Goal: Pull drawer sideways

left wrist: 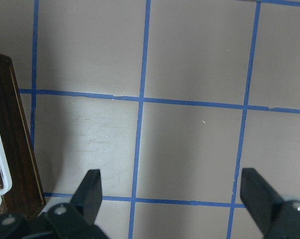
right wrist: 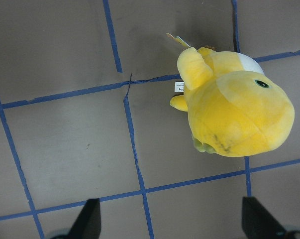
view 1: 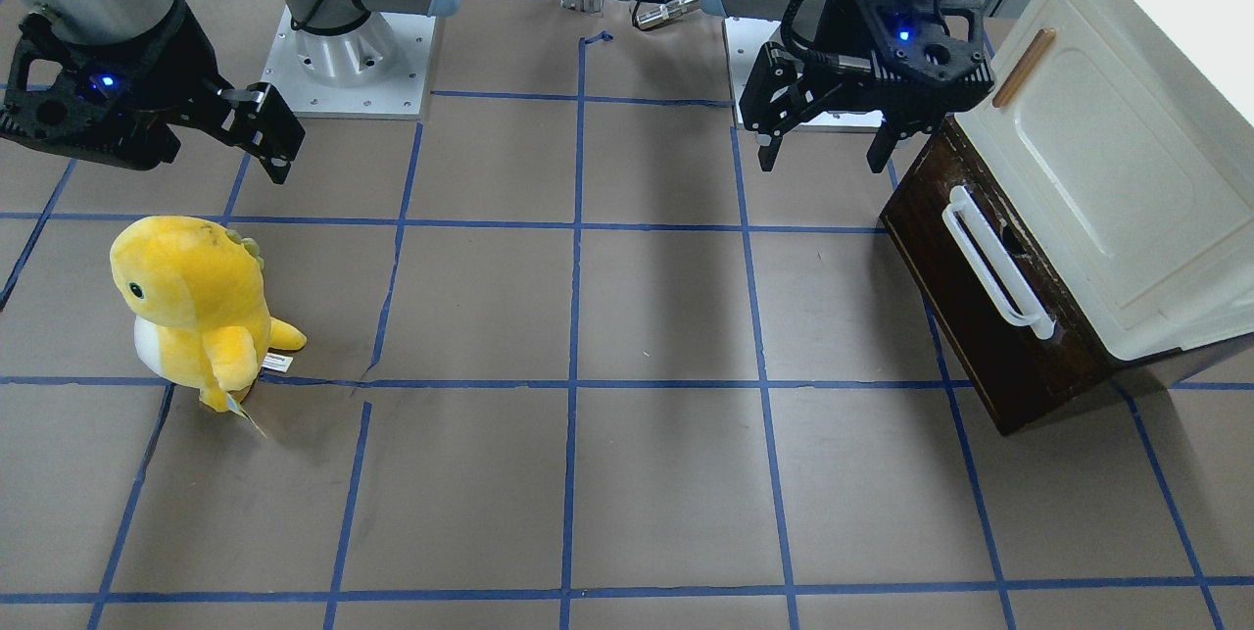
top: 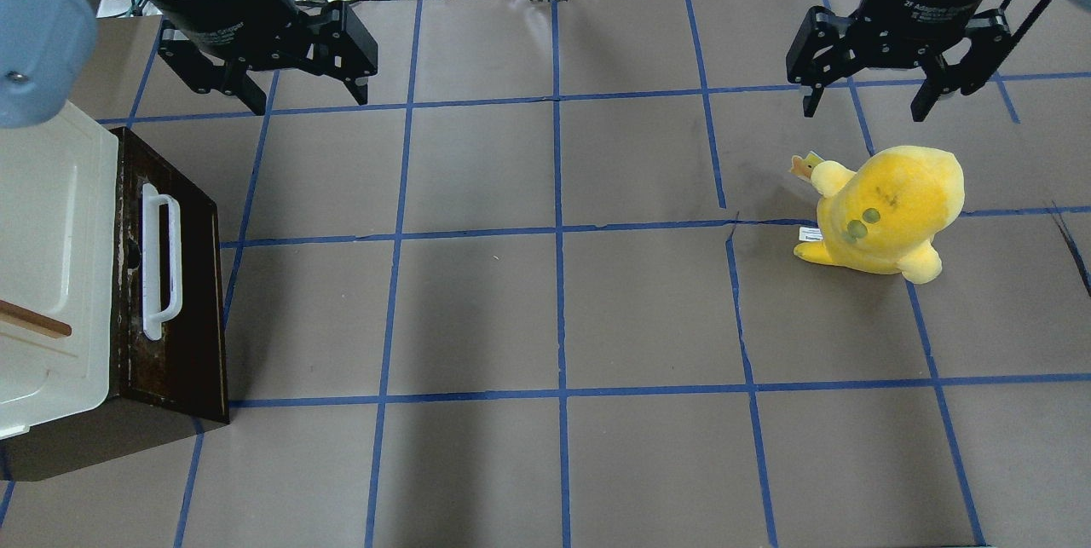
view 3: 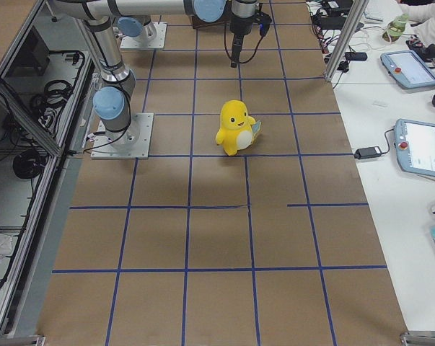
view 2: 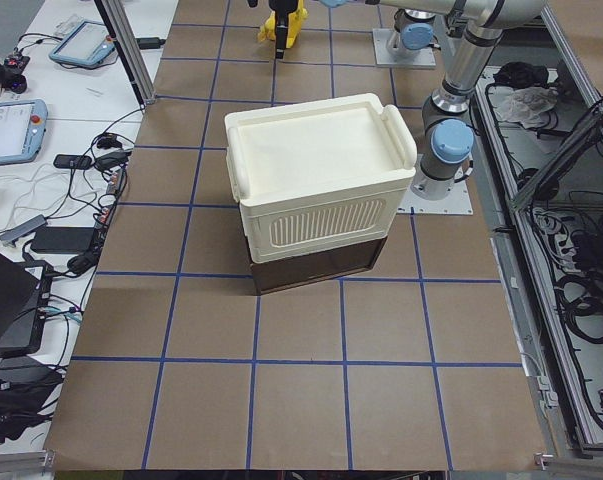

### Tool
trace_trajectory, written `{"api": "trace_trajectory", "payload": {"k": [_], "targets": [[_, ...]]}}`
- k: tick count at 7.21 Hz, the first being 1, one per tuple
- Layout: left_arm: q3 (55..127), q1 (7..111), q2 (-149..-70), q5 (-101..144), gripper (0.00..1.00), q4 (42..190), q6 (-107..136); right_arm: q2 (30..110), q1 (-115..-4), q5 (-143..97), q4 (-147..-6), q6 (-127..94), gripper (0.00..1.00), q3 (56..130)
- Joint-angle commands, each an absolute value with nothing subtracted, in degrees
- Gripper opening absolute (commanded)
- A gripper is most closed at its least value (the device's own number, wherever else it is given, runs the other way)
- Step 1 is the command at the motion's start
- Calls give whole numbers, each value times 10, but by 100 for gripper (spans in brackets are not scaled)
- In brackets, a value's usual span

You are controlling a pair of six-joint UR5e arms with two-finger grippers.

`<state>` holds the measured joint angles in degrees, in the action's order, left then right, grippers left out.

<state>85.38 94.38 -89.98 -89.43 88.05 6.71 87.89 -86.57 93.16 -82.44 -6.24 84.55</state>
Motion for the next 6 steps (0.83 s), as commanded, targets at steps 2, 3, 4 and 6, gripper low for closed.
{"api": "trace_trajectory", "payload": {"k": [2, 3, 4, 6], "targets": [[853, 946, -900, -895, 100, 882, 67, 879, -866, 932, -824, -62, 100, 846], [853, 946, -900, -896, 100, 881, 67, 879, -866, 932, -824, -62, 100, 846], [859, 948, -902, -898, 100, 879, 67, 879, -866, 932, -824, -62, 100, 846], [860, 966, -922, -901, 100, 873, 70, 879, -866, 932, -824, -62, 100, 846]]}}
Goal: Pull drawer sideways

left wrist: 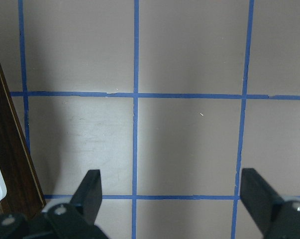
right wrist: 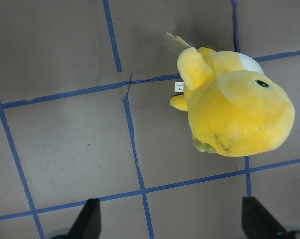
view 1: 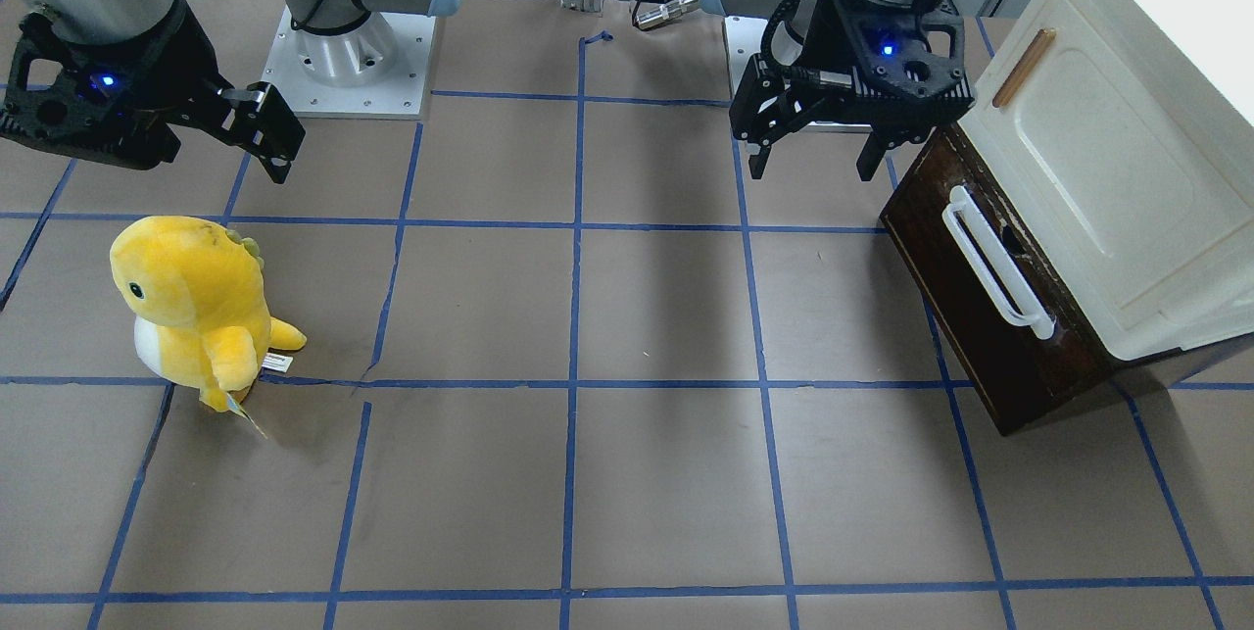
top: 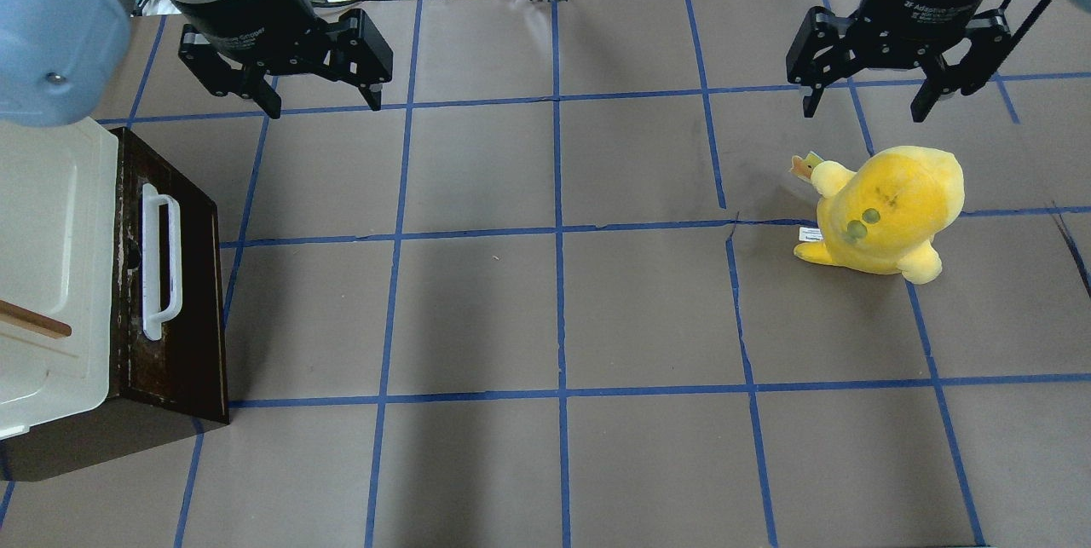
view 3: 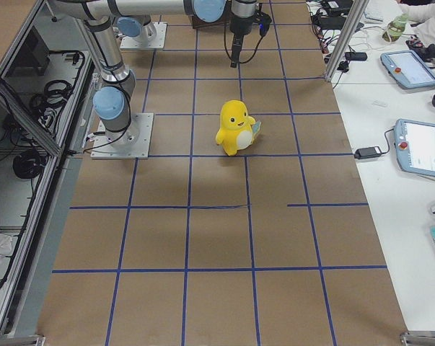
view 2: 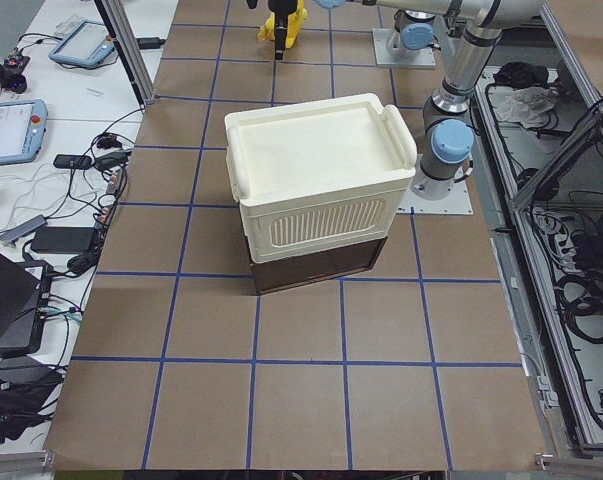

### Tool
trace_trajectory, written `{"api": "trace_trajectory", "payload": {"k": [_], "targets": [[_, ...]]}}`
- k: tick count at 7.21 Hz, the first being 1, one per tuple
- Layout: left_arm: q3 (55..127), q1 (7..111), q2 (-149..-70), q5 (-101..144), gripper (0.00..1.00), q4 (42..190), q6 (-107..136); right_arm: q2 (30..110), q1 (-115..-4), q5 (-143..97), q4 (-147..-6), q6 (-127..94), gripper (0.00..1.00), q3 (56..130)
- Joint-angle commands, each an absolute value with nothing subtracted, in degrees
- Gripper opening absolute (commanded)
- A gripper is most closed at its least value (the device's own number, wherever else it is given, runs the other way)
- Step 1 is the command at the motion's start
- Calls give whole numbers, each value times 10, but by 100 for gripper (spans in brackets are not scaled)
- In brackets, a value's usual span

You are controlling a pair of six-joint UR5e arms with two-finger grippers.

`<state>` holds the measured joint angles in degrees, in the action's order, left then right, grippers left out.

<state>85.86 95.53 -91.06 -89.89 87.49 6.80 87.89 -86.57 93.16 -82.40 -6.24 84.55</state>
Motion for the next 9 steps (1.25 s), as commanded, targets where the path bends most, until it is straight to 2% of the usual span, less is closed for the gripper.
{"api": "trace_trajectory", "payload": {"k": [1, 3, 5, 9], "targets": [[860, 970, -943, -901, 100, 860, 78, 879, -865, 932, -824, -62, 100, 846], [860, 977, -983, -924, 100, 839, 104, 879, -866, 932, -824, -62, 100, 846], [862, 1023, -1029, -1051, 100, 857, 105, 879, -866, 932, -824, -62, 100, 846], [984, 1032, -1079, -1314, 100, 878, 126, 879, -866, 932, -824, -62, 100, 846]]}}
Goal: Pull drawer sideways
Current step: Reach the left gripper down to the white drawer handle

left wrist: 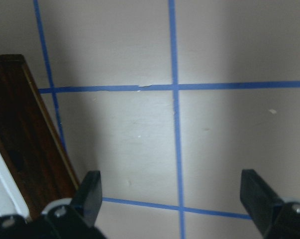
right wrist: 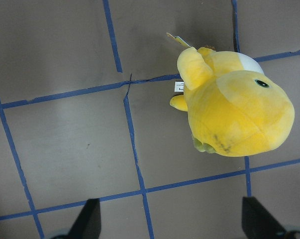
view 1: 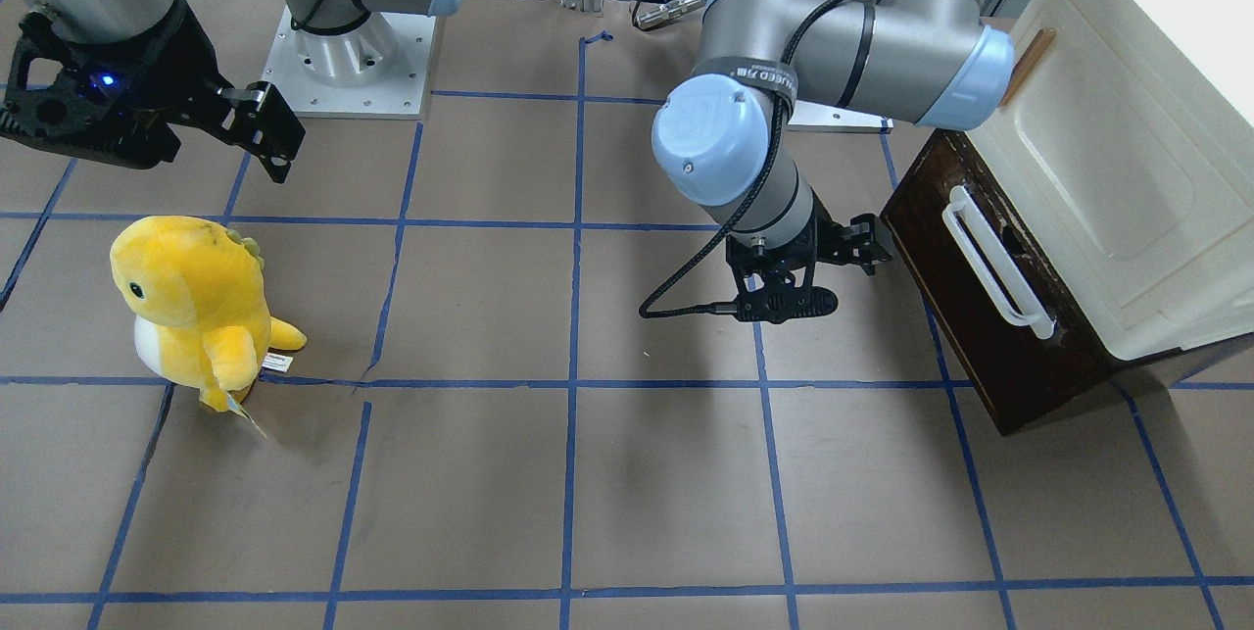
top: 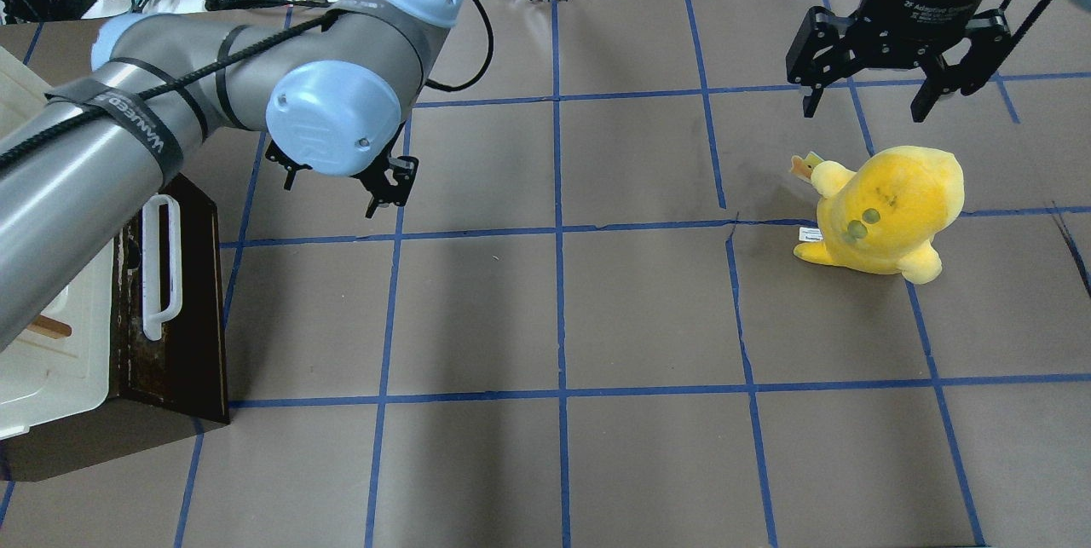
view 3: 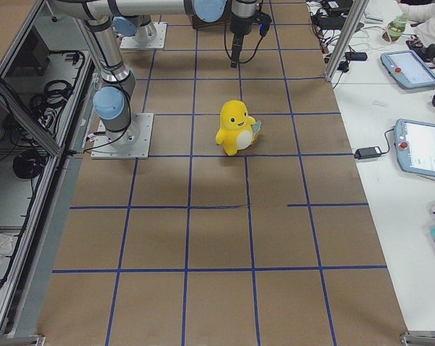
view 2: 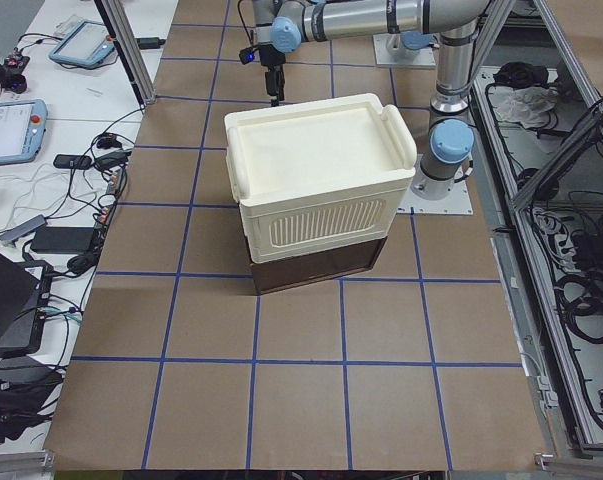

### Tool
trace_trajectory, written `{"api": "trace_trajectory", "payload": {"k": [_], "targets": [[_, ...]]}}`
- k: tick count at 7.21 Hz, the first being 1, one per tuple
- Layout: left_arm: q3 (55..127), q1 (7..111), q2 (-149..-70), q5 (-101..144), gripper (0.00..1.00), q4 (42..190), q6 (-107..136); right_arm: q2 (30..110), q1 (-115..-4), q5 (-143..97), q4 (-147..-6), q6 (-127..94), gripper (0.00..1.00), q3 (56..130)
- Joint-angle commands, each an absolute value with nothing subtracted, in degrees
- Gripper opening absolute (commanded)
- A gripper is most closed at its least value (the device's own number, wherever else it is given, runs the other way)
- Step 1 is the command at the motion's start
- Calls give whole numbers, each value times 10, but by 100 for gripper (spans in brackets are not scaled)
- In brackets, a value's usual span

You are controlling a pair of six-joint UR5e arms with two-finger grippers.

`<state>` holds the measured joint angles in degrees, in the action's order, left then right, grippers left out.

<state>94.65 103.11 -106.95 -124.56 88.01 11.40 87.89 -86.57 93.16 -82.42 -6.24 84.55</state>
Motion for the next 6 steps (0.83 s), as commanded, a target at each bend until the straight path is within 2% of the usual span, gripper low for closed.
{"api": "trace_trajectory", "payload": {"k": [1, 3, 6], "targets": [[995, 1027, -1093, -1344, 100, 882, 159, 879, -866, 932, -824, -62, 100, 846], [1010, 1001, -1130, -1487, 100, 884, 171, 879, -866, 932, -824, -62, 100, 846], [1030, 979, -1150, -1489, 100, 897, 187, 879, -866, 932, -824, -62, 100, 846]]}}
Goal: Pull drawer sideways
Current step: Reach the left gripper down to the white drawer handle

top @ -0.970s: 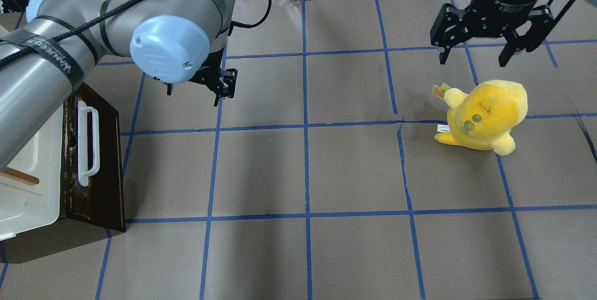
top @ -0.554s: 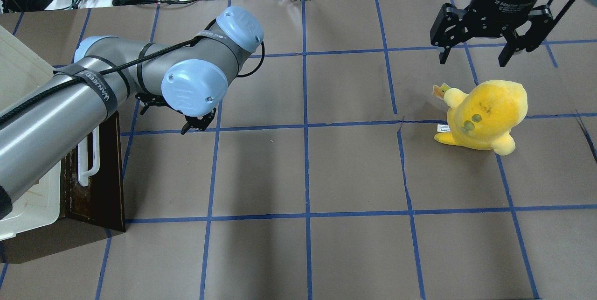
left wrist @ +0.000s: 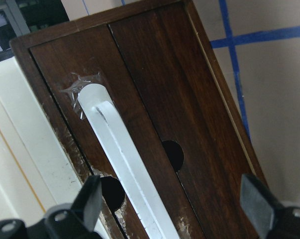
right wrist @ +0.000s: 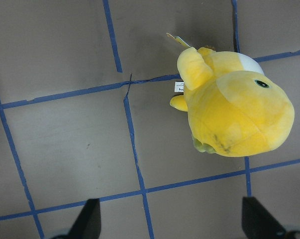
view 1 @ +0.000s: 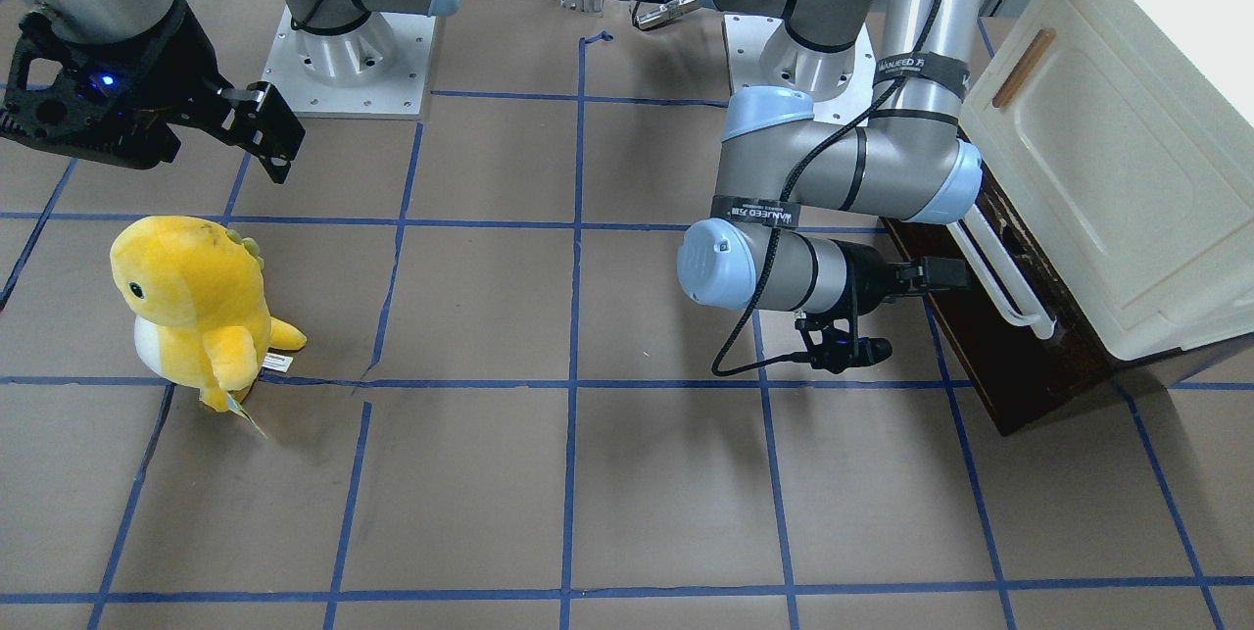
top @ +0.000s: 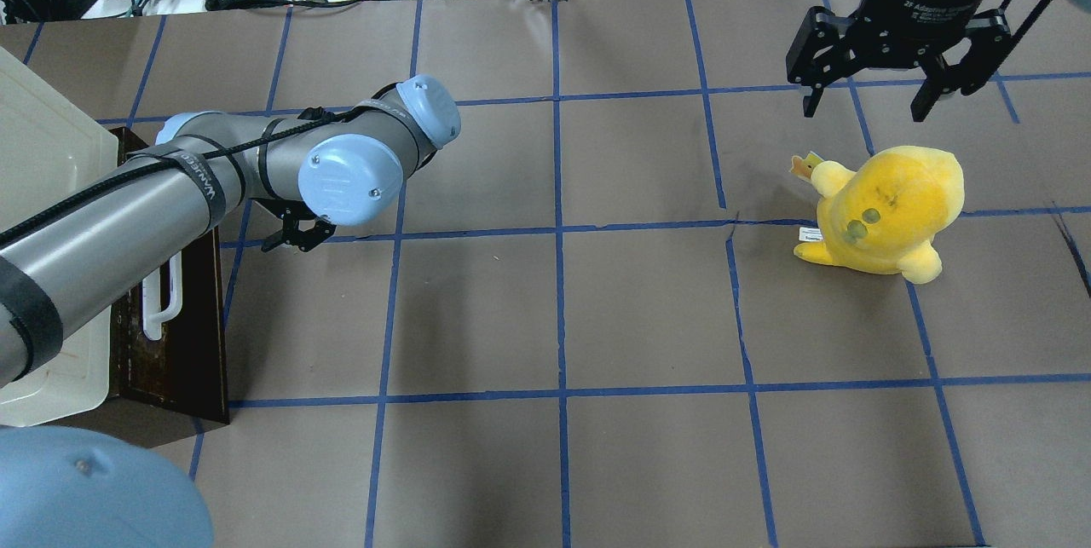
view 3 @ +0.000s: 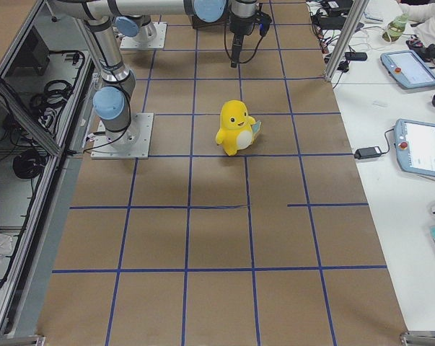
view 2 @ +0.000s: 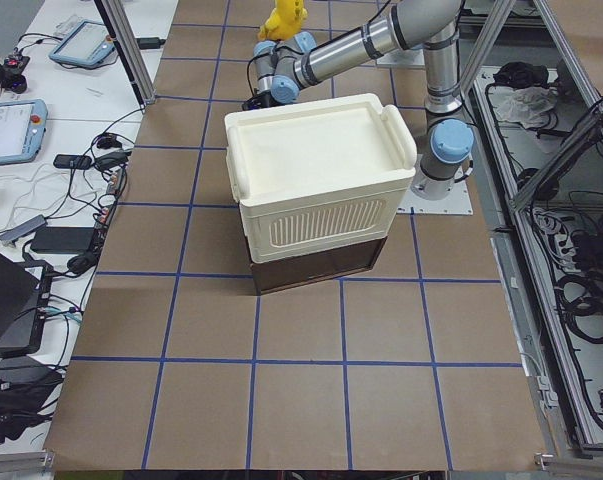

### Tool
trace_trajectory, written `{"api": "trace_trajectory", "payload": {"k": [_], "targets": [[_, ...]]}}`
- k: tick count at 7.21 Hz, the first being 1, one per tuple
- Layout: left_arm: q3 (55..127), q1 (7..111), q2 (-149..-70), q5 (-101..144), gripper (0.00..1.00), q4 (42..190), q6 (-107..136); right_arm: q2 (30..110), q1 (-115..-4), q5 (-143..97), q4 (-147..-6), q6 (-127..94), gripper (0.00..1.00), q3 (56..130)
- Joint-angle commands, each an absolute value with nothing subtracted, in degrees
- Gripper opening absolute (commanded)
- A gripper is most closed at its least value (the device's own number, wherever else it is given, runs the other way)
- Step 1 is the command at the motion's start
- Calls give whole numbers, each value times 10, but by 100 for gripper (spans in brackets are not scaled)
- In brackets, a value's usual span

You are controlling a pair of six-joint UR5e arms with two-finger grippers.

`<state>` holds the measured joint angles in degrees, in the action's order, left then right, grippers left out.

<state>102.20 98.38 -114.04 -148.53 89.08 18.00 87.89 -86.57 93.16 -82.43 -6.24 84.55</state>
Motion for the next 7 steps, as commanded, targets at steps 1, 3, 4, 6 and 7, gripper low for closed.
{"api": "trace_trajectory", "payload": {"k": [1, 3, 4, 6, 7], "targets": [[1034, 974, -1159, -1529, 100, 935, 188, 879, -866, 932, -824, -62, 100, 846], [1034, 971, -1173, -1541, 100, 940, 188, 879, -866, 932, -824, -62, 100, 846], [1031, 960, -1179, -1542, 100, 940, 189, 879, -866, 932, -824, -62, 100, 846], [1034, 956, -1179, -1563, 98, 955, 189, 879, -865, 932, -824, -62, 100, 846], [1030, 956, -1168, -1564, 99, 973, 189, 879, -866, 932, -824, -62, 100, 846]]}}
